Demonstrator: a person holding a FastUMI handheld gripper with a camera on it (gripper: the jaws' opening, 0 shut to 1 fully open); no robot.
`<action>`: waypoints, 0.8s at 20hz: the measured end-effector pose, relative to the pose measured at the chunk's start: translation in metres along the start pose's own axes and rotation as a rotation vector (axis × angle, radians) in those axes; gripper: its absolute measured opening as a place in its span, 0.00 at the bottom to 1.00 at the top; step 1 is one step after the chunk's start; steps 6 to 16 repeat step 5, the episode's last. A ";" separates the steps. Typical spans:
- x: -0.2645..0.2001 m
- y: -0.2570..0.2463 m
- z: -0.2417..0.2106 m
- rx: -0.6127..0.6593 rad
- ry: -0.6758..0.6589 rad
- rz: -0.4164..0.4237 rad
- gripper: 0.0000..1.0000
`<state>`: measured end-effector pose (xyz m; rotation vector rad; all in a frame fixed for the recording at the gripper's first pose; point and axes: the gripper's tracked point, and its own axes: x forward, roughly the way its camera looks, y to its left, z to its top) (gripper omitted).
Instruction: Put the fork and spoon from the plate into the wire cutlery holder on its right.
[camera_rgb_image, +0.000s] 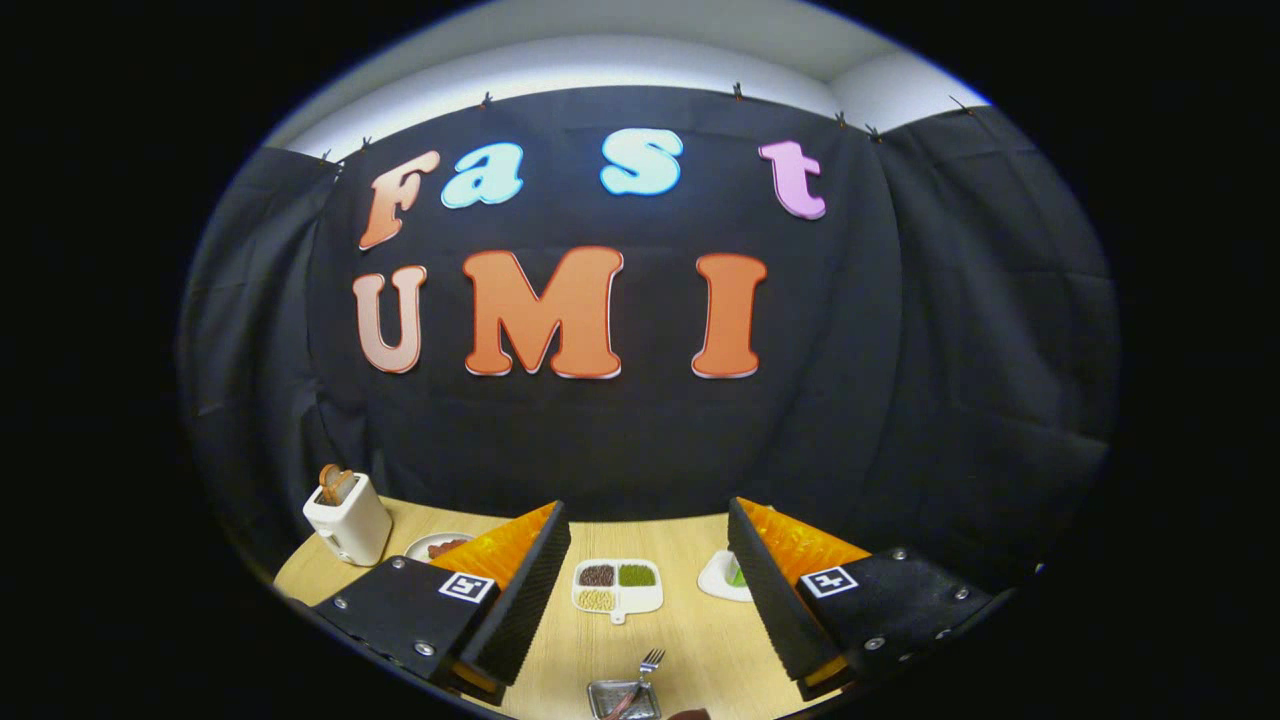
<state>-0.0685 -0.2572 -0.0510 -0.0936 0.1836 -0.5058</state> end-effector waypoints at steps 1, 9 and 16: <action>-0.003 0.000 0.011 -0.011 -0.053 -0.006 0.97; -0.020 0.001 0.048 -0.004 -0.232 -0.009 0.96; -0.020 0.001 0.048 -0.004 -0.232 -0.009 0.96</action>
